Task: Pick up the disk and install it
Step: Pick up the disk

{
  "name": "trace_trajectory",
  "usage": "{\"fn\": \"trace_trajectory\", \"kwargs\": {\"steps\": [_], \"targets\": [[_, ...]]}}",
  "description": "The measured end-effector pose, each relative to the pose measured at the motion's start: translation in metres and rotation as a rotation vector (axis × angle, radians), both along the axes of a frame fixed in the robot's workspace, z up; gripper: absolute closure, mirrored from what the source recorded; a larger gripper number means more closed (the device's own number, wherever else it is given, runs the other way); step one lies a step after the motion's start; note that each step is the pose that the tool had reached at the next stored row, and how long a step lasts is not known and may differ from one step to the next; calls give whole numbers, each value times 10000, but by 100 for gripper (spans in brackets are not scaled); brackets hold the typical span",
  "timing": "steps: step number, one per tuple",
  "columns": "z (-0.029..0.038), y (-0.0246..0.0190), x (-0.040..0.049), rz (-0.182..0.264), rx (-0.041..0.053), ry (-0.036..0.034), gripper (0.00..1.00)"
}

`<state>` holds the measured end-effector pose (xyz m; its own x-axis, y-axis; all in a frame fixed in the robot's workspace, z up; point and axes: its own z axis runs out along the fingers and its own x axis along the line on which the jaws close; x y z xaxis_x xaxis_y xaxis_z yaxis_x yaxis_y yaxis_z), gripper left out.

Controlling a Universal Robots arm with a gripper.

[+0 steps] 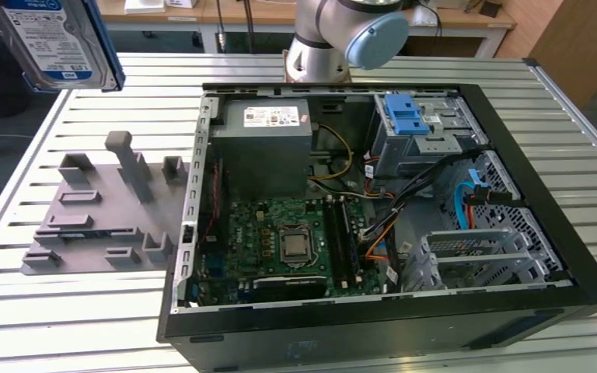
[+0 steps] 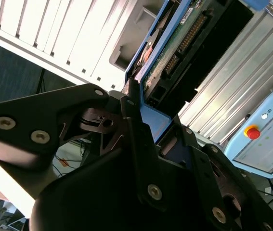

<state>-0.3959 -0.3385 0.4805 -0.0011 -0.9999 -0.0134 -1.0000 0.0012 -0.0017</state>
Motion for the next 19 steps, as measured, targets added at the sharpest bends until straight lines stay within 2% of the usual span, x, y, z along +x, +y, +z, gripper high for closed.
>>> {"fn": "trace_trajectory", "kwargs": {"steps": [19], "targets": [[-2,-6,68,0,0,7,64]]}}
